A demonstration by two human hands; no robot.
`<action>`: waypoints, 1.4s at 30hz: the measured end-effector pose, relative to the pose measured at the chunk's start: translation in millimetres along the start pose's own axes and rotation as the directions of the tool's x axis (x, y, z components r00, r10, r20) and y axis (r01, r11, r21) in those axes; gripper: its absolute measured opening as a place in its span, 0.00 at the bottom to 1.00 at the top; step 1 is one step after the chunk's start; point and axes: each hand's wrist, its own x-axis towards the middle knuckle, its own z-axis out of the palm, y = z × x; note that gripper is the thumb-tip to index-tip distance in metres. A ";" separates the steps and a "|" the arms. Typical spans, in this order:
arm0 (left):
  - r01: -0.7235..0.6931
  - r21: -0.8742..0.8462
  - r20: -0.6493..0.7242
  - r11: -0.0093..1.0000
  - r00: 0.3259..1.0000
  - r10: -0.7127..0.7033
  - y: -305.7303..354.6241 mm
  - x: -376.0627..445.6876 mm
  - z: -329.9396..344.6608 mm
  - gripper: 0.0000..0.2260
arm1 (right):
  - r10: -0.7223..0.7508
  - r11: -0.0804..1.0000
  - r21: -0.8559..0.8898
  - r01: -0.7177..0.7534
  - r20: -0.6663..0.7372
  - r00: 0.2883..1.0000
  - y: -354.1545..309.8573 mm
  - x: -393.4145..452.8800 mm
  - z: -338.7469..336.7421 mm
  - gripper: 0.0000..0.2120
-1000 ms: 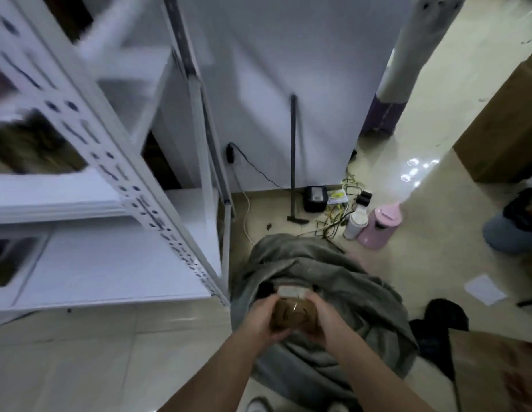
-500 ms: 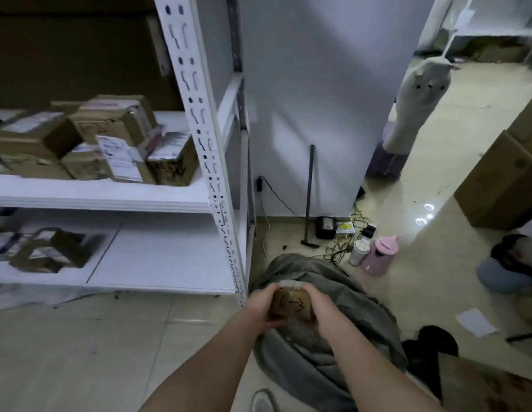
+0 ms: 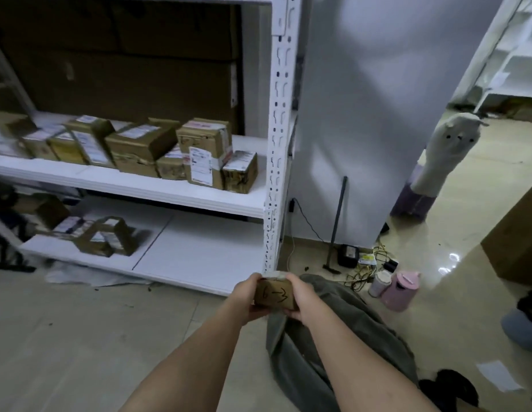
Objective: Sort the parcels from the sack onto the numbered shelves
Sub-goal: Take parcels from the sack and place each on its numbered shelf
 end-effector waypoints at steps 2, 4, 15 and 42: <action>-0.025 -0.006 -0.012 1.000 1.000 0.025 9.0 2.6 -29.8 0.10 | -0.015 1.000 -0.007 0.015 0.016 1.000 -2.0 -5.0 31.3 0.19; -0.038 -0.024 -0.014 0.999 0.999 0.038 19.1 4.2 -62.4 0.10 | -0.019 1.000 -0.014 0.020 0.033 0.999 -3.4 -9.3 64.9 0.18; -0.027 -0.018 -0.047 0.999 0.999 0.026 91.9 17.6 -285.8 0.11 | -0.018 0.998 -0.064 0.022 0.072 0.997 7.7 -18.1 303.3 0.22; 0.120 0.057 -0.179 0.991 0.978 -0.108 282.9 207.1 -519.0 0.12 | 0.123 0.978 -0.176 -0.114 0.041 0.992 -64.0 162.1 620.6 0.18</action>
